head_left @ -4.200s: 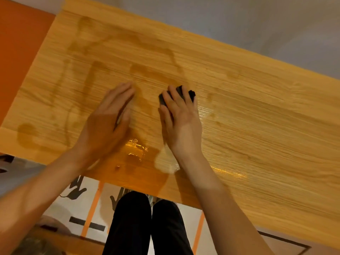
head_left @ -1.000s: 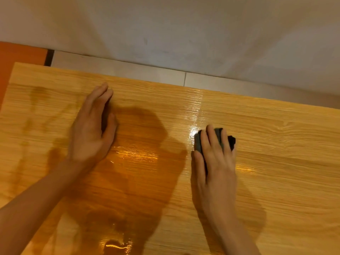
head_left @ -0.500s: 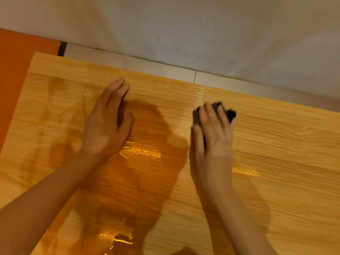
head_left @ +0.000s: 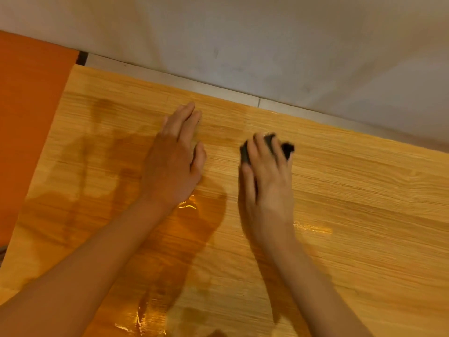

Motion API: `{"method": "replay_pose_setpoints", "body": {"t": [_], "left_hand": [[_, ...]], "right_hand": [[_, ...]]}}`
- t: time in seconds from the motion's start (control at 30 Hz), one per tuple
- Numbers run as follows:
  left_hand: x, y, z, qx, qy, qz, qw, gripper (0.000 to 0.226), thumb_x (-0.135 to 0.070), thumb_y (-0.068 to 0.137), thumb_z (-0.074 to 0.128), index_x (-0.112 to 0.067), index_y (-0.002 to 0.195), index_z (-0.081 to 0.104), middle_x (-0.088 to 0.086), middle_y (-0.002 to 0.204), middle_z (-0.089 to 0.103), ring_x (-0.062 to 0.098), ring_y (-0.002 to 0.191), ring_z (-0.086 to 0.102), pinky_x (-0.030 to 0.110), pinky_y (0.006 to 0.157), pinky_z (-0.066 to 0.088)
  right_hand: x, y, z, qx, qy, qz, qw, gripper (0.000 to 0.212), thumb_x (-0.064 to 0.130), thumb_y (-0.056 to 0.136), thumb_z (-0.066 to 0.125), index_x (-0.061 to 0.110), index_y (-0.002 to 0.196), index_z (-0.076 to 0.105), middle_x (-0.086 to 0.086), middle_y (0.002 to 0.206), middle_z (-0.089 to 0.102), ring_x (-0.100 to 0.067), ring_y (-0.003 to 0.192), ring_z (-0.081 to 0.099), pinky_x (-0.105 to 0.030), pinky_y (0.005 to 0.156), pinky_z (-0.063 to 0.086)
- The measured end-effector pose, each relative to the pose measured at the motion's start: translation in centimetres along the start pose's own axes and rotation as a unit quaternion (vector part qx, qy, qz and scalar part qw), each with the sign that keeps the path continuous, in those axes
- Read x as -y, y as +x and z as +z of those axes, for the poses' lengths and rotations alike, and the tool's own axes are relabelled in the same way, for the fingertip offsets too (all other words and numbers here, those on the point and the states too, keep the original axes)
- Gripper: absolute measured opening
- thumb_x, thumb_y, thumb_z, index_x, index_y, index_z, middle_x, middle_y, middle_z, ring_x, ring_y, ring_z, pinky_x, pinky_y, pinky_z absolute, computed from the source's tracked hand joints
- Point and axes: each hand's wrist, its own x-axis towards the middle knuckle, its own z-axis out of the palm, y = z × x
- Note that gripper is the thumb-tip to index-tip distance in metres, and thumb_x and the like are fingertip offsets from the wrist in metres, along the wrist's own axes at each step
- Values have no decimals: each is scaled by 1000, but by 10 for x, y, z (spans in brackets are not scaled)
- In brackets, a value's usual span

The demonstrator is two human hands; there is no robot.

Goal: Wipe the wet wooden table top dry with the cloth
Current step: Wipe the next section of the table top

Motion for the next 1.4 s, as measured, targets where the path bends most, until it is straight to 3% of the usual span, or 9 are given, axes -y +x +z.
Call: {"method": "replay_pose_setpoints", "body": {"t": [0.1,0.23,0.4,0.63,0.77,0.97,1.13,1.23,1.4], "left_hand": [[2,1,0,-18,-7,15,1000,50,-19,103,45,-3,150,44,12,159,39,27,150,34,47,128,16],[4,1,2,-33,-2,32,999,50,-19,102,44,-2,148,45,13,158,41,27,149,35,48,127,18],[7,0,3,-46,3,42,998,49,-18,102,44,-1,147,46,14,157,42,28,149,36,45,127,18],[7,2,4,-44,3,44,998,48,-18,102,44,0,147,46,15,156,42,29,148,37,44,128,17],[6,2,2,-32,-7,33,999,49,-18,100,45,-2,147,46,14,155,42,27,147,36,42,127,16],[5,3,1,-15,37,27,999,51,-23,101,42,-3,149,41,12,158,37,26,148,33,42,127,15],[8,1,3,-23,19,51,998,49,-17,102,51,-1,148,42,16,156,38,30,147,35,56,122,26],[8,2,3,-20,21,50,998,50,-20,102,51,-2,148,42,15,156,39,31,146,37,57,120,28],[9,3,3,-18,18,43,999,50,-21,102,50,-2,147,42,15,156,39,32,144,39,55,121,28]], "right_hand": [[4,-27,2,18,-49,-42,998,43,24,103,41,16,145,43,2,153,38,-19,147,21,-43,123,11],[12,57,18,-12,-51,-24,998,41,26,104,37,13,141,48,-4,148,46,-26,142,32,-49,118,21],[9,101,29,-36,-76,-65,994,42,33,103,34,12,132,56,-4,118,65,-28,104,54,-39,98,41],[-105,61,-56,-76,-114,53,989,38,24,105,30,6,128,54,-18,116,59,-35,109,49,-46,107,33],[-72,81,-32,-94,-168,100,976,40,26,102,30,7,117,61,-19,110,63,-37,103,50,-45,97,35],[16,127,20,4,-128,0,992,40,33,102,30,11,96,63,-12,98,68,-34,92,57,-39,77,34],[-70,111,-34,7,-99,41,994,39,41,96,34,15,86,60,-17,92,68,-39,87,58,-40,68,40],[-114,90,-74,-16,-91,99,991,35,31,99,37,11,91,64,-20,91,66,-34,82,51,-42,73,39],[-73,105,-39,-42,-116,108,987,37,25,100,34,5,91,64,-21,95,67,-37,88,53,-41,78,34]]}}
